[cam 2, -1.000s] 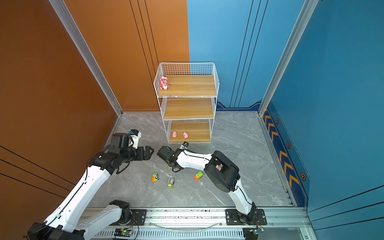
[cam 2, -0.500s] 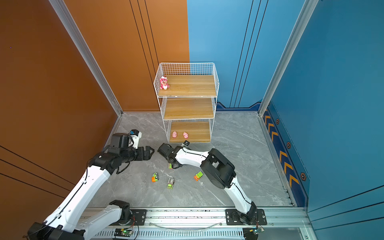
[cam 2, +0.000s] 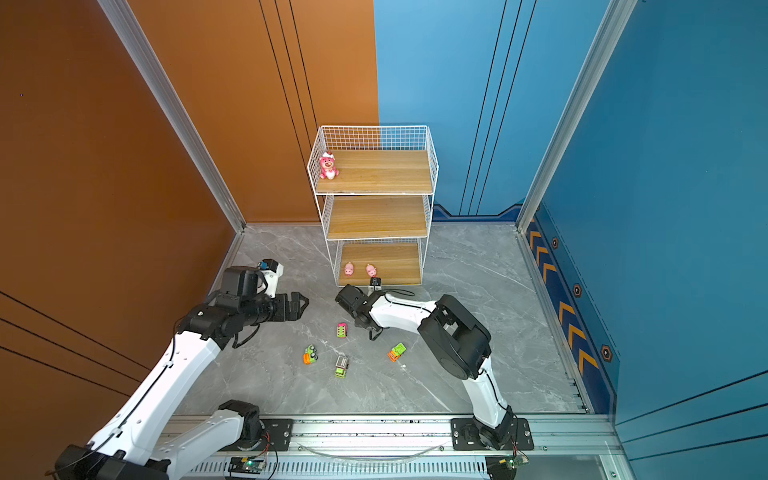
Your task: Place and organize the plastic toys onto the shelf
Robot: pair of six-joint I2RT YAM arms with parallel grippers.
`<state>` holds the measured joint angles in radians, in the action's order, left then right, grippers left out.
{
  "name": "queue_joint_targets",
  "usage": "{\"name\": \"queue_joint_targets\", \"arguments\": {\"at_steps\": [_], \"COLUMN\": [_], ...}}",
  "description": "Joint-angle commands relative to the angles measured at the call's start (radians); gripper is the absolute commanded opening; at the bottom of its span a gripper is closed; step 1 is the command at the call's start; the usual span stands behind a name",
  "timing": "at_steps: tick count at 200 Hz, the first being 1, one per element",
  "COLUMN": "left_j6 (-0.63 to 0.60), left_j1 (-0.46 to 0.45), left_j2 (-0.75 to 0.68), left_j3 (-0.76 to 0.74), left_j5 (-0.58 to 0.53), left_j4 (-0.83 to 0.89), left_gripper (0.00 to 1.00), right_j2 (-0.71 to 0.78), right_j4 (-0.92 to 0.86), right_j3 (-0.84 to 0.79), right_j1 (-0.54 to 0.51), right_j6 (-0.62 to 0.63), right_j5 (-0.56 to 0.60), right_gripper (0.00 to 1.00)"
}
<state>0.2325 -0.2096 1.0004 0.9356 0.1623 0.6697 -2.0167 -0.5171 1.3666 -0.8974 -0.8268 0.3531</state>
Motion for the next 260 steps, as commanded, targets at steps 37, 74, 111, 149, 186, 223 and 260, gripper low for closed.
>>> {"name": "queue_joint_targets", "arguments": {"at_steps": [37, 74, 111, 149, 186, 223, 260], "left_j6": [0.005, 0.004, 0.002, 0.004, 0.007, 0.010, 0.009], "left_j1": [-0.001, -0.003, -0.005, -0.009, -0.015, -0.030, -0.046], "left_j2": [-0.004, 0.001, 0.003, -0.005, -0.006, -0.009, -0.011], "left_j3": [-0.003, -0.003, -0.004, -0.005, -0.004, -0.003, -0.003], "left_j5": [0.004, -0.005, -0.007, -0.007, 0.005, 0.014, 0.012], "left_j4": [-0.008, -0.007, -0.007, -0.007, -0.007, -0.008, -0.008], "left_gripper": [0.98, 0.98, 0.98, 0.98, 0.98, 0.98, 0.98], "right_j2": [0.040, 0.033, 0.095, 0.178, 0.196, 0.178, 0.160], "right_j4": [0.153, 0.168, 0.181, 0.231, 0.201, 0.202, 0.202], "right_j3": [-0.104, -0.092, -0.079, -0.128, -0.148, -0.169, -0.191], "right_j1": [0.046, 0.061, 0.076, 0.044, -0.035, -0.096, -0.096], "right_j6": [0.482, 0.543, 0.555, 0.401, 0.089, -0.052, -0.109], "right_j5": [-0.193, -0.204, -0.197, -0.098, 0.111, 0.231, 0.247], "right_gripper": [0.42, 0.50, 0.67, 0.76, 0.75, 0.74, 0.70]}}
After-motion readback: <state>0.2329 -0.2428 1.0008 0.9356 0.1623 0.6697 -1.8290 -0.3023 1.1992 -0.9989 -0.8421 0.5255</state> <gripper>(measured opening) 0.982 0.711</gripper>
